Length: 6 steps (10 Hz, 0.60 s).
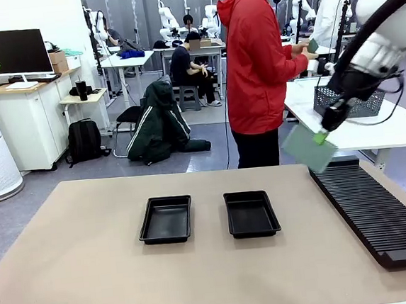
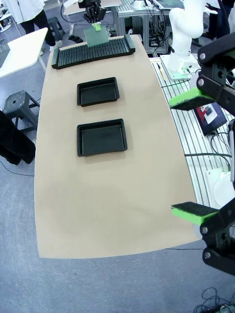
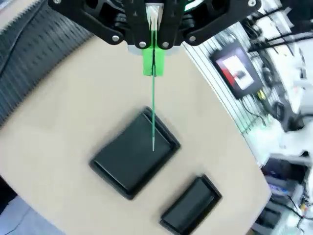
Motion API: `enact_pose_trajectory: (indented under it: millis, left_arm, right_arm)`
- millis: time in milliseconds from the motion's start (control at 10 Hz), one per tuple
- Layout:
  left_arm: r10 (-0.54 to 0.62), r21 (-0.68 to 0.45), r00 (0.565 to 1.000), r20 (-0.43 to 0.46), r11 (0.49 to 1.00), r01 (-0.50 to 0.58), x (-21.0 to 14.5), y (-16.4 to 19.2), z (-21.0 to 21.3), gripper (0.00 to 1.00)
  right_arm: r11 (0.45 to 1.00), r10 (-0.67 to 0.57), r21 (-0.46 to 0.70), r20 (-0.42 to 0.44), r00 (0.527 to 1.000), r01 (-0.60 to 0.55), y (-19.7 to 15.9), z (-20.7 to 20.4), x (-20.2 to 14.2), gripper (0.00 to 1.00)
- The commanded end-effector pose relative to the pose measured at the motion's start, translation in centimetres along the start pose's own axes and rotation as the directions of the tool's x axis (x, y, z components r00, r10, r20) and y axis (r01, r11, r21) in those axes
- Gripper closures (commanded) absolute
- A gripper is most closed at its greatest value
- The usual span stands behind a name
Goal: Inspect and transfer BCBs to ESD trays.
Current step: Pick up the Blank PCB from the PCB Rack and place it in the left ESD tray.
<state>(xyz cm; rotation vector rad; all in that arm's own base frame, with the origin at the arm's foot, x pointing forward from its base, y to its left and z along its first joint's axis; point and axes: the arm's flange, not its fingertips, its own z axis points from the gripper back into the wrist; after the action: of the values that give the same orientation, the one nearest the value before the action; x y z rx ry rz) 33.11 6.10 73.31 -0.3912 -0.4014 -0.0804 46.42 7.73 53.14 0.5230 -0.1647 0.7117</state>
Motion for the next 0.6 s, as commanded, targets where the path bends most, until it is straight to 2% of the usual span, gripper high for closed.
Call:
enact_pose_trajectory:
  millis: [0, 300, 500]
  left_arm:
    - [0.000, 0.010, 1.000, 0.001, 1.000, 0.000, 0.0, 0.1, 0.0, 0.00]
    - [0.000, 0.010, 1.000, 0.001, 1.000, 0.000, 0.0, 0.1, 0.0, 0.00]
    - [0.000, 0.010, 1.000, 0.001, 1.000, 0.000, 0.0, 0.1, 0.0, 0.00]
  right_arm:
    - [0.987, -0.143, 0.087, 0.094, 0.985, 0.135, 2.0, -4.4, 1.2, 0.99]
    - [0.934, -0.315, 0.228, 0.156, 0.936, 0.276, 5.2, -11.1, 2.4, 0.99]
    - [0.884, -0.426, 0.300, 0.203, 0.881, 0.358, 6.9, -15.1, 3.5, 0.99]
